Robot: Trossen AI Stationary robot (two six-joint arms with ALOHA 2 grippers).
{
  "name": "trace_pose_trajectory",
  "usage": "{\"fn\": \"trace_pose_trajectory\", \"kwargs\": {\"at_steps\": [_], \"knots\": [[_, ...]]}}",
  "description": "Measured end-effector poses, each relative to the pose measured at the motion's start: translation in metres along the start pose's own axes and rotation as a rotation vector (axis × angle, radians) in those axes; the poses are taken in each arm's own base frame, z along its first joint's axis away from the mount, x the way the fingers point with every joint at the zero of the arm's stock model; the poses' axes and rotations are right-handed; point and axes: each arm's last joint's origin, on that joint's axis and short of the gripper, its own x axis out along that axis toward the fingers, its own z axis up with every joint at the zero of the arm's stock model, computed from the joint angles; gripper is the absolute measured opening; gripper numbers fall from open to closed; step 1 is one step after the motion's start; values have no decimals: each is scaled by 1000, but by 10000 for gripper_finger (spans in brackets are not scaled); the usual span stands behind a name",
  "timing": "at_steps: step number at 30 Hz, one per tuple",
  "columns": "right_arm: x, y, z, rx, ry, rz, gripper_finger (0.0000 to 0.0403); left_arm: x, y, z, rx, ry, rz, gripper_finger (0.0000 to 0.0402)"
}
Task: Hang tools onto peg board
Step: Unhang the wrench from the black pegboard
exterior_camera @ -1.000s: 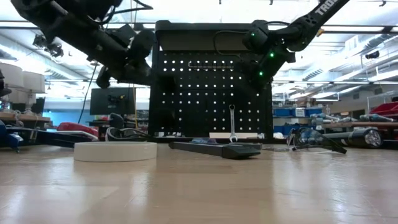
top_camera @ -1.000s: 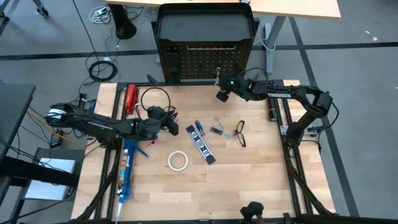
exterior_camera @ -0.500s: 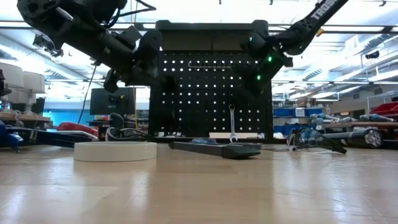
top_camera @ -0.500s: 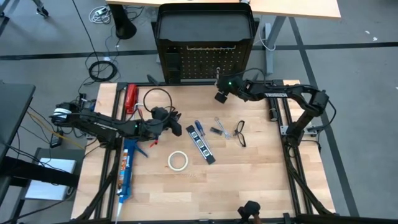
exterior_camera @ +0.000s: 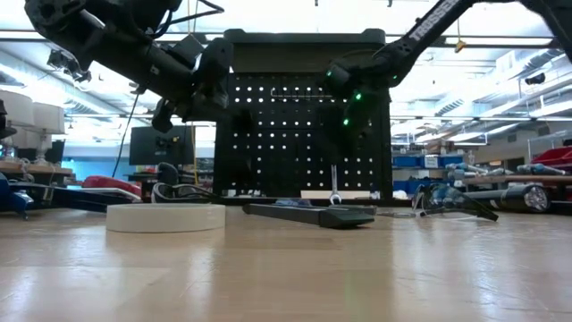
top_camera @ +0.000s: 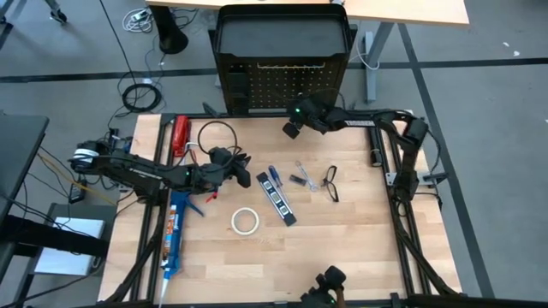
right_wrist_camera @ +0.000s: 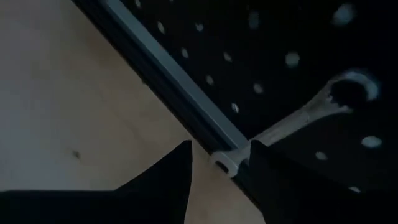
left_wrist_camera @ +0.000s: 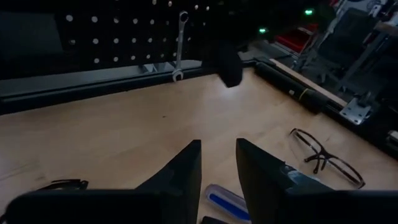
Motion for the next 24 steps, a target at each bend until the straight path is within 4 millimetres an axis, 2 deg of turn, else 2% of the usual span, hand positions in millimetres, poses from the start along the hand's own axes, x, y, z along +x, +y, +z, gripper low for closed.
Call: {"fn": "trace_pose_trajectory", "kwargs": {"at_steps": [6, 13, 18, 24], "knots": [[18, -3, -1, 35, 43, -14, 164, 0, 0, 0, 0, 0, -4, 105], [24, -17, -7, 163, 97, -24, 165, 0, -1, 1, 26, 1, -26, 105], [28, -26, -9, 220, 109, 125, 170, 0, -2, 1, 38, -4, -30, 105], [31, -35, -12, 304, 138, 127, 171, 0, -2, 1, 40, 0, -34, 105]]}}
